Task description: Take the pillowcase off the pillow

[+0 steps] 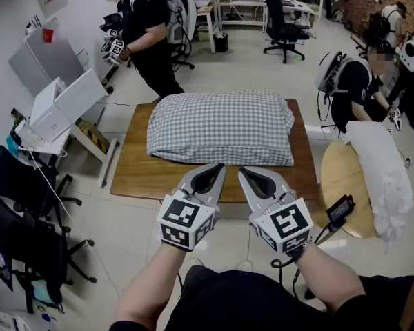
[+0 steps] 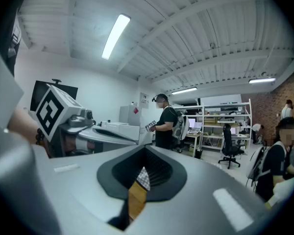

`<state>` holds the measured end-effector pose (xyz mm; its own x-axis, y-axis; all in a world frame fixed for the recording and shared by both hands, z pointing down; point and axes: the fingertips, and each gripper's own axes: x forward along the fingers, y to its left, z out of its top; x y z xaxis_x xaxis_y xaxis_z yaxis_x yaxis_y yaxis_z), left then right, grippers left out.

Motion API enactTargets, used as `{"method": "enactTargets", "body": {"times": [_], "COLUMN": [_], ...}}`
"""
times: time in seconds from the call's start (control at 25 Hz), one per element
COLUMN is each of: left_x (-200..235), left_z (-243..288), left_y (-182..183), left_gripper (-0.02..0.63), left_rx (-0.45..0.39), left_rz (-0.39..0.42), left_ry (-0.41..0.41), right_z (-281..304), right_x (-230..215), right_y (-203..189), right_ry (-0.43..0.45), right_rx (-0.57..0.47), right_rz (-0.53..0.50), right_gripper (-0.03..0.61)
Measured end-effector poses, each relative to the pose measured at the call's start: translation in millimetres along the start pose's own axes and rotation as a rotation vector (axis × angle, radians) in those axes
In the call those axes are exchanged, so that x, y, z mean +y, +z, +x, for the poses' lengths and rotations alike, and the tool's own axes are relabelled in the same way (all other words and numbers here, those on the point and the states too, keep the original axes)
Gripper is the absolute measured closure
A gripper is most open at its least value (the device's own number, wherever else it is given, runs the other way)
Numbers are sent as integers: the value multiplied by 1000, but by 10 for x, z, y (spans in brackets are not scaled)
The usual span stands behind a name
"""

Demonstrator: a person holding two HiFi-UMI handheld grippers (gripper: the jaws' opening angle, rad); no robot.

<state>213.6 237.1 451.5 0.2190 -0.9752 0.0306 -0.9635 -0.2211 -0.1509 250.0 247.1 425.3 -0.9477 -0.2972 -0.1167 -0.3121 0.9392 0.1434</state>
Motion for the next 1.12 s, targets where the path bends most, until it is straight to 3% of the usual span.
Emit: {"method": "enactTargets", "body": {"times": [0.32,0.72,1.12], "left_x": [277,812,2214], "left_z": [104,379,760], "left_y": [-13,-340,-624], "left_gripper": [614,614,612], "left_rx": [-12,21,65], "left_rz": [-39,-52,-122], "left_ry": [63,84,160], "right_z": [124,687,1850], "right_x": [-117,-277,-657], "right_y": [-148,-422,-592], "right_ry": [28,41,44], "right_rx": [3,38,77], "right_rz": [-12,-7,30], "right_gripper": [577,578,577]}}
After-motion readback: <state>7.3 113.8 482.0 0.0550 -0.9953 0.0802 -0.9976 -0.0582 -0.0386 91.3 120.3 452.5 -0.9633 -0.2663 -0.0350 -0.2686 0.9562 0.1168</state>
